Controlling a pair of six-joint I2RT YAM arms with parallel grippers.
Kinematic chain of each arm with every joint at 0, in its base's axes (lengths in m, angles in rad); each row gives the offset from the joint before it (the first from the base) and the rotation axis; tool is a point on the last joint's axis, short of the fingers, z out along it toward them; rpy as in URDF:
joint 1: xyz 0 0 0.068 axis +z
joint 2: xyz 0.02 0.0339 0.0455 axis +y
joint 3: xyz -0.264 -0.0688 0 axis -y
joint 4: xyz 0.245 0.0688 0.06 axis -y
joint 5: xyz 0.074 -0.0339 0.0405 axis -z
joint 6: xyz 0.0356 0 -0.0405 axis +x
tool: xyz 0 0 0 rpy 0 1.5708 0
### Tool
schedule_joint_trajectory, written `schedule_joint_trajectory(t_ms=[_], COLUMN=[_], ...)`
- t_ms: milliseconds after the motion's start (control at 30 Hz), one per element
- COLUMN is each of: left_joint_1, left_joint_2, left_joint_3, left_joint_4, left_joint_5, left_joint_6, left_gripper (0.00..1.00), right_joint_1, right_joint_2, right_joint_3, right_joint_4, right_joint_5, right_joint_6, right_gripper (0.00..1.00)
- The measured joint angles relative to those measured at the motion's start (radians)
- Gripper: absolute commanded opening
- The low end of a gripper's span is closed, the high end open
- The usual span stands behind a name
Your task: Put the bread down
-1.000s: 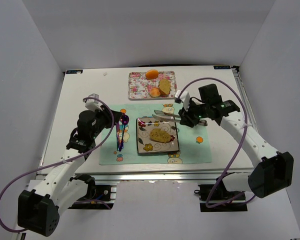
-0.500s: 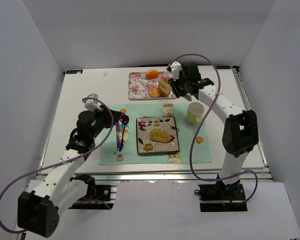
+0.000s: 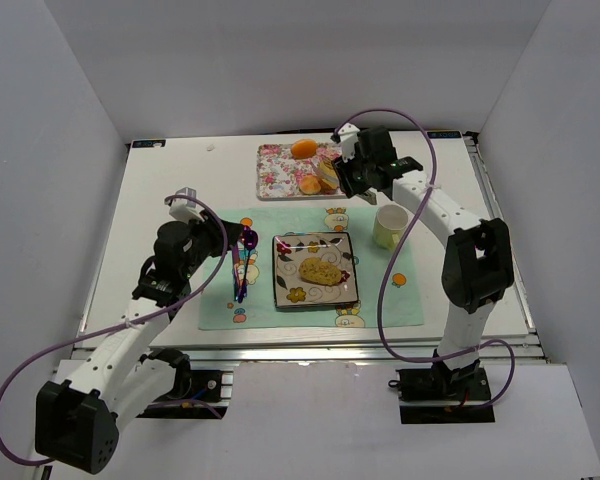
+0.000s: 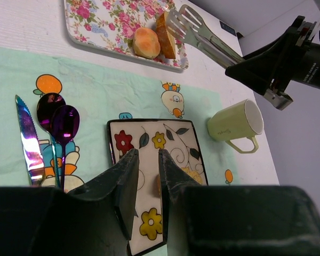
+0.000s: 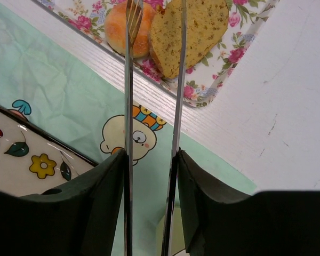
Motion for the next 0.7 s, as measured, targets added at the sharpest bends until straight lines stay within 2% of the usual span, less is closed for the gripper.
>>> schedule_joint_trajectory(t_ms=[433, 700], left_joint_1=[0.000, 0.000], left_joint_2=[0.003, -0.001], left_joint_3=[0.000, 0.000], left_joint_4=[-0.002, -0.019], left_joint_5=[0.000, -0.001], left_joint_6=[0.000, 0.002], left_gripper=[0.32, 0.32], right_joint_1=[0.008, 0.011], right_joint_2=[0.061, 0.067], right_joint_3=[0.000, 0.000], right_joint_4=[0.015, 0.016], right_joint_5=[0.061, 0.047], right_joint_6=[0.020, 0.042], right_gripper=[0.44, 0.43])
